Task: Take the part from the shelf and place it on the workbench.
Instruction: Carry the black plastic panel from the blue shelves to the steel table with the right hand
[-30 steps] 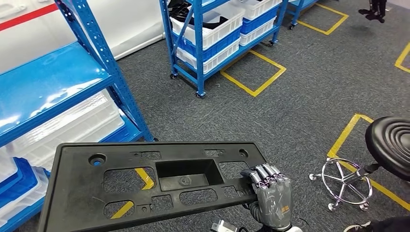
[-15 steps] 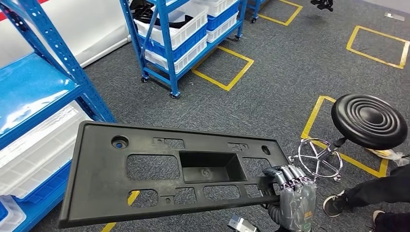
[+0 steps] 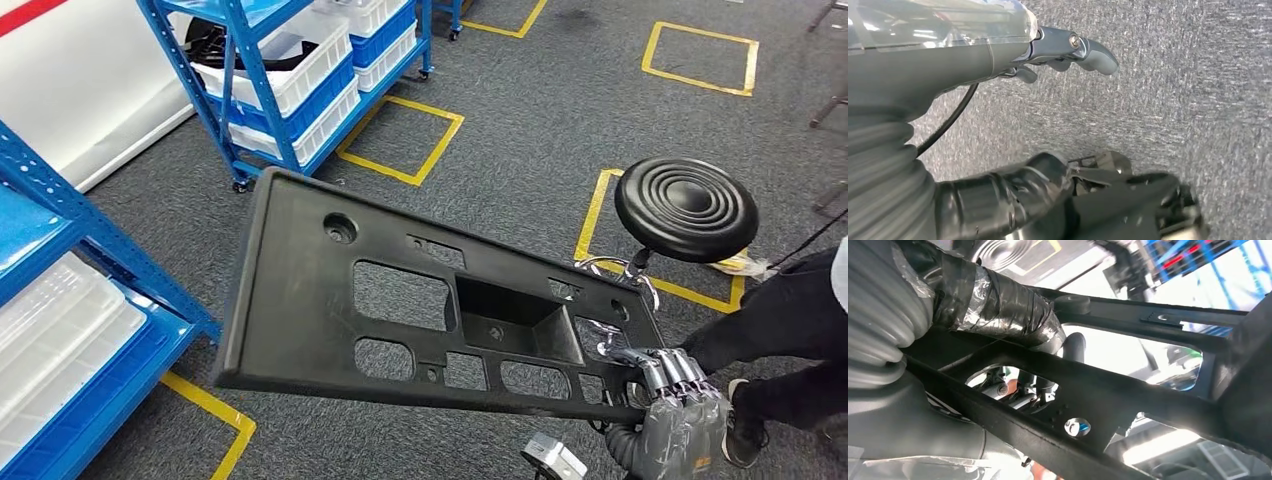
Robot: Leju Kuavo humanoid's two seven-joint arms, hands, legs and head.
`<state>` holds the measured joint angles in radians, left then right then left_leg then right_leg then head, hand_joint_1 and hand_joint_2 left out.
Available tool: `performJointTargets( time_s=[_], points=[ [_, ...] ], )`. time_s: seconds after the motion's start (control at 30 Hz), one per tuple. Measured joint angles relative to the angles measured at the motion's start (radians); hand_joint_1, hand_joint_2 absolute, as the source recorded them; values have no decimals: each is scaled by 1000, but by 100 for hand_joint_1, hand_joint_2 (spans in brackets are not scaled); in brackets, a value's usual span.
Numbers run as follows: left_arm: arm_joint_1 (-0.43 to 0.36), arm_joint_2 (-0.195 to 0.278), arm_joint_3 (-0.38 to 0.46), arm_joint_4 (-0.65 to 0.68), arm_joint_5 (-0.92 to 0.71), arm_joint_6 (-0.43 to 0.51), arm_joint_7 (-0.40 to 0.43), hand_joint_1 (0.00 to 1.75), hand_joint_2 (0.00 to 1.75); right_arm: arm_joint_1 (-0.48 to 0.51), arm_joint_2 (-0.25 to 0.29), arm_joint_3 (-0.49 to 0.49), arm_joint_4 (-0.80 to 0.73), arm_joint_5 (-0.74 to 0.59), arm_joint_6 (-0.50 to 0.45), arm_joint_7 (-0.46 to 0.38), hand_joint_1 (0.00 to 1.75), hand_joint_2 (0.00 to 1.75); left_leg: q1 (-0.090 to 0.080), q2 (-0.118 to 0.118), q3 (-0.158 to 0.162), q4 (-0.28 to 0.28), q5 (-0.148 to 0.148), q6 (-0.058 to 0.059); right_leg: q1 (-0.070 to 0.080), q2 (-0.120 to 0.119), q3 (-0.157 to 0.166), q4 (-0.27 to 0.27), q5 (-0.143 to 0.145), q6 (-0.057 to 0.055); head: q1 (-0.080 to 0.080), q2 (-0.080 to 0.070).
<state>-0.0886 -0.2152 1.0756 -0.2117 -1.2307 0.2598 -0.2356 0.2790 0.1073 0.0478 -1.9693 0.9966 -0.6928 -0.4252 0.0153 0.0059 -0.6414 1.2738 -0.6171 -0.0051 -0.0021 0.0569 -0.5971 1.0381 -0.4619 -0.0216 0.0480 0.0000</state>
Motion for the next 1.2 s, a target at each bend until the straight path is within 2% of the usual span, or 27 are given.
performJointTargets(
  time_s=[0.03,0.1,0.17,0.23,0.27,0.3,0.37,0.43,0.47,0.5,0.53,0.6,0.63,0.67,0.73,0.77,0.83,0.9,0.93,0.97,1.0,1.03,1.07,1.1,1.13,1.17,1.2],
  points=[
    [0,0,0,0,0,0,0,0,175,2,2,-4,-1,-2,0,-1,175,175,-2,-11,24,-61,42,7,1,14,1,1,0,0,0,0],
    [0,1,1,0,0,0,-2,0,175,3,6,-12,-5,-8,0,-4,175,175,-5,-60,79,-194,103,19,1,40,1,3,1,3,0,0],
    [-1,1,2,0,0,0,-4,0,175,4,9,-19,-8,-14,0,-9,175,175,-8,-89,102,-249,114,23,-3,61,-6,3,5,12,0,0],
    [-3,0,2,0,0,0,-5,0,175,8,12,-26,-12,-18,0,-13,175,175,-7,-71,107,-260,119,26,-7,78,-12,3,9,24,0,0],
    [-3,0,2,0,0,0,-6,0,175,11,13,-31,-15,-20,0,-14,175,175,-6,-58,110,-269,123,30,-5,67,-15,10,3,29,1,0],
    [-3,-1,3,0,0,0,-6,0,175,13,14,-36,-19,-22,0,-16,175,175,-4,-44,113,-277,128,36,-3,42,-25,31,-12,33,2,0],
    [-2,-1,3,0,0,0,-6,0,175,13,15,-43,-23,-26,0,-17,175,175,-5,-16,117,-285,131,44,-1,-20,-70,128,-70,40,5,0],
    [1,-2,3,0,0,0,-5,0,175,14,16,-46,-23,-28,0,-18,175,175,-7,13,116,-284,129,45,-8,-43,-126,246,-119,45,6,0],
    [1,-2,3,0,0,0,-5,0,175,16,17,-48,-23,-29,0,-18,175,175,-7,27,116,-283,127,44,-11,-48,-136,269,-120,48,6,0],
    [2,-2,4,0,0,0,-5,0,175,17,17,-50,-23,-29,0,-18,175,175,-7,41,117,-282,125,41,-15,-52,-126,252,-101,51,6,0],
    [1,-2,4,0,0,0,-5,0,175,18,17,-52,-23,-30,0,-18,175,175,-6,53,119,-280,122,38,-18,-61,-95,196,-68,53,6,0],
    [0,-3,4,0,0,0,-5,0,175,19,17,-55,-24,-30,0,-21,175,175,-7,73,125,-276,113,28,-15,-98,-20,58,-20,51,6,0],
    [-1,-3,4,0,0,0,-5,0,175,19,18,-57,-25,-31,0,-23,175,175,-9,80,128,-274,109,23,-12,-111,2,17,-11,46,6,0],
    [-1,-3,4,0,0,0,-5,0,175,19,18,-59,-27,-31,0,-25,175,175,-11,87,130,-273,106,17,-7,-117,10,0,-12,40,6,0],
    [-4,-3,4,0,0,0,-4,0,175,21,19,-64,-30,-32,0,-27,175,175,-12,101,135,-273,102,7,-3,-99,8,-1,-11,26,6,0],
    [-6,-3,5,0,0,0,-4,0,175,22,19,-66,-31,-32,0,-27,175,175,-10,97,136,-268,96,2,-5,-89,8,-3,-9,20,6,0],
    [-6,-3,5,0,0,0,-5,0,175,23,21,-70,-35,-33,-1,-27,175,175,-5,57,115,-215,57,-7,-10,-70,10,-8,-5,7,5,0],
    [-4,-3,5,0,0,0,-5,0,175,23,24,-71,-37,-33,-1,-27,175,175,-4,12,53,-84,-10,-10,-9,-51,8,-9,-3,0,5,0],
    [-2,-3,5,0,0,0,-5,0,175,23,25,-71,-37,-33,-1,-27,175,175,-4,5,19,-15,-35,-10,-8,-38,8,-9,-3,-1,5,0],
    [-1,-3,6,0,1,0,-5,0,175,23,26,-72,-37,-33,-1,-27,175,175,-4,3,-4,26,-40,-8,-6,-25,8,-8,-3,-2,5,0],
    [0,-3,6,0,1,0,-6,0,175,23,26,-72,-37,-33,-1,-27,175,175,-4,2,-10,29,-24,-6,-5,-11,9,-7,-3,-2,5,0],
    [0,-3,6,0,1,0,-6,0,175,24,26,-72,-37,-33,-1,-27,175,175,-4,-1,3,-11,11,-2,-4,3,10,-6,-3,-2,5,0],
    [0,-3,6,0,1,0,-6,0,175,24,26,-73,-37,-33,-1,-27,175,175,-4,-15,32,-81,55,3,-4,17,11,-5,-3,-1,5,0],
    [0,-3,7,0,1,0,-6,0,175,23,26,-73,-37,-33,-1,-27,175,175,-4,-39,60,-153,88,8,-3,30,11,-3,-4,0,5,0],
    [0,-2,7,0,1,0,-6,0,175,23,26,-73,-37,-33,-1,-26,175,175,-4,-60,83,-210,110,12,-3,41,9,-2,-3,4,5,0],
    [-1,-2,7,0,1,0,-6,0,175,23,26,-74,-37,-34,-1,-26,175,175,-5,-77,97,-243,118,15,-4,52,6,-1,-2,8,5,0],
    [-2,-2,7,0,1,0,-6,0,175,24,26,-74,-37,-34,-1,-25,175,175,-6,-82,101,-253,116,17,-6,62,3,-1,0,15,5,0]
  ],
)
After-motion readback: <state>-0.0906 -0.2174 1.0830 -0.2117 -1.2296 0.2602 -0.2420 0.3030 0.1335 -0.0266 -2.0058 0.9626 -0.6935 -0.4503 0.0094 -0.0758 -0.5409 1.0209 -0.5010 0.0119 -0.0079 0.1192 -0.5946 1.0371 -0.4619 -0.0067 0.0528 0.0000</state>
